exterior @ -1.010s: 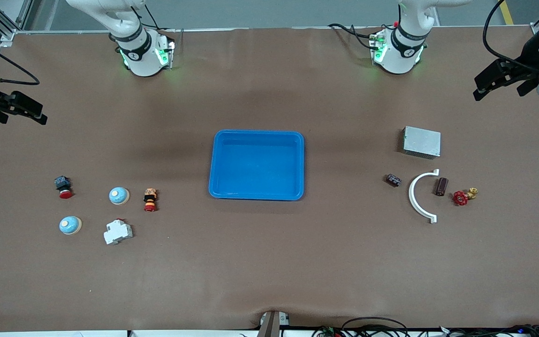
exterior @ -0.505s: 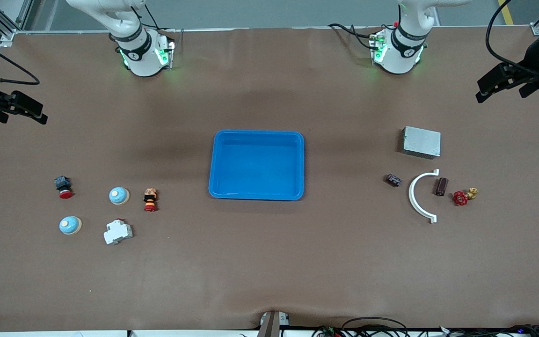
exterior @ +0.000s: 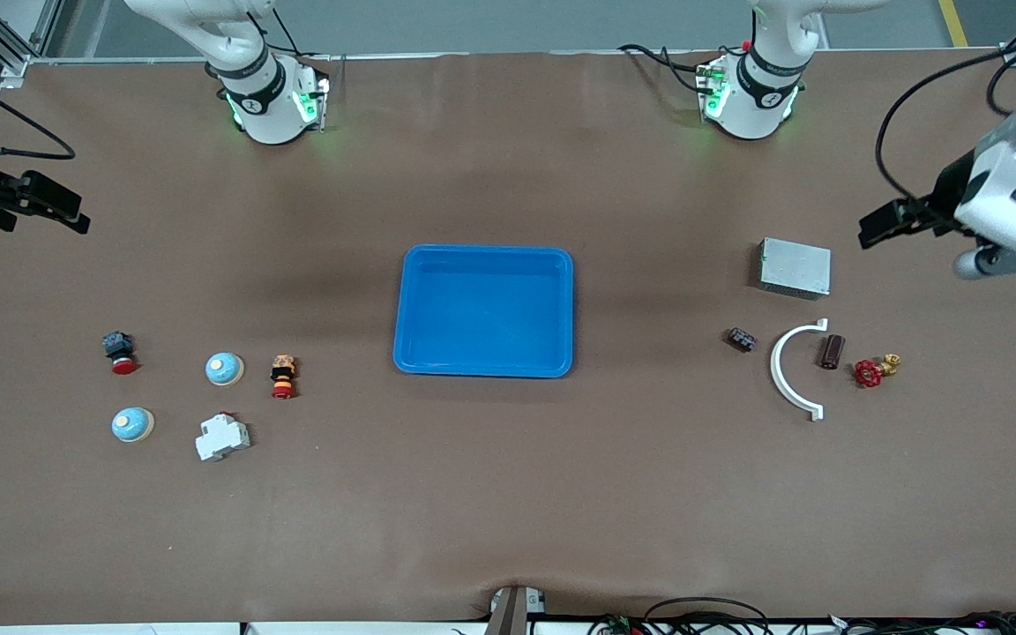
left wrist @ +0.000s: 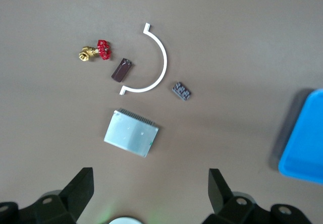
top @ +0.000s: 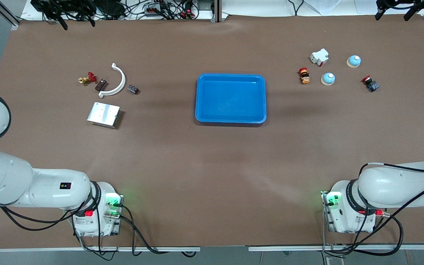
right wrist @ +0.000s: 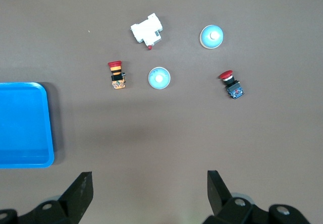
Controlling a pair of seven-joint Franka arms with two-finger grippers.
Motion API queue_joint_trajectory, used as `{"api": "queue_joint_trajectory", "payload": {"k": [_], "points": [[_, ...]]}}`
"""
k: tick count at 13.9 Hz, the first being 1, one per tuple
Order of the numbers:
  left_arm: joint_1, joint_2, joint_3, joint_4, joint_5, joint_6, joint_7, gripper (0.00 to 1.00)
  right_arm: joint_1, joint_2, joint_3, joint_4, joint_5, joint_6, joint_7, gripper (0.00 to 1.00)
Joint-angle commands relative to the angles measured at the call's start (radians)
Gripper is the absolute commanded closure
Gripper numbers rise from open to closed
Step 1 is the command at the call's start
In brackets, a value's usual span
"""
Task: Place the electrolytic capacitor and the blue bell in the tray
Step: 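Reach the right gripper to the blue bell while the left gripper reaches the chip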
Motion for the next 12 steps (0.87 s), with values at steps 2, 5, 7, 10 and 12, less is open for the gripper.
{"api": "queue_joint_trajectory", "payload": {"k": [2, 5, 7, 10, 12], "points": [[-0.023, 0.005, -0.008, -0.130, -0.010, 0.149, -0.188, 0.00, -0.015, 0.040, 0.007, -0.006, -0.001, 0.003, 0.009, 0.00], [-0.041, 0.059, -0.013, -0.162, -0.008, 0.212, -0.286, 0.00, -0.015, 0.142, 0.007, 0.002, -0.003, 0.031, -0.002, 0.00], [-0.058, 0.080, -0.011, -0.218, 0.006, 0.294, -0.348, 0.00, -0.017, 0.211, 0.007, 0.005, -0.003, 0.095, -0.003, 0.00], [-0.059, 0.131, -0.013, -0.277, 0.023, 0.388, -0.460, 0.00, -0.014, 0.333, 0.007, 0.023, -0.009, 0.152, -0.003, 0.00], [-0.060, 0.169, -0.013, -0.306, 0.024, 0.445, -0.537, 0.02, -0.017, 0.400, 0.007, 0.019, -0.009, 0.240, -0.006, 0.00]]}}
